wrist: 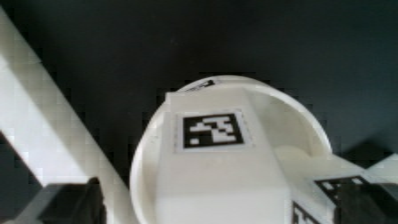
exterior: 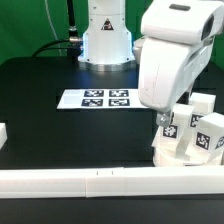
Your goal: Assemble stool
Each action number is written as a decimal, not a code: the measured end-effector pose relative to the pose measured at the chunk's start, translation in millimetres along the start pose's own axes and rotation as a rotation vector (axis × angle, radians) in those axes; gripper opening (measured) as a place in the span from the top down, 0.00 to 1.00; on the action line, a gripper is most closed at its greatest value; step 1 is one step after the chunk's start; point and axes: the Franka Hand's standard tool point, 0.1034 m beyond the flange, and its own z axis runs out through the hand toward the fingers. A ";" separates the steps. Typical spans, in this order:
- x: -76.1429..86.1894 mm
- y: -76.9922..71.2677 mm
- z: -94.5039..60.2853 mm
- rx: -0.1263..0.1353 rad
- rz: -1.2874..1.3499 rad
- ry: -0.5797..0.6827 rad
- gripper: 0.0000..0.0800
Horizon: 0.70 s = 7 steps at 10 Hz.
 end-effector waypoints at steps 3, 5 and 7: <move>-1.0 -0.3 1.2 0.000 0.009 -0.001 0.20; -1.8 0.2 1.3 0.000 0.012 -0.001 0.58; -2.4 0.6 1.3 0.000 0.031 -0.001 0.58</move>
Offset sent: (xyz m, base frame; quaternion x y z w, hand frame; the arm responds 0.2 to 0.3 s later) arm 0.0012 0.0043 0.0003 0.0041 -0.0006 -0.0126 0.9999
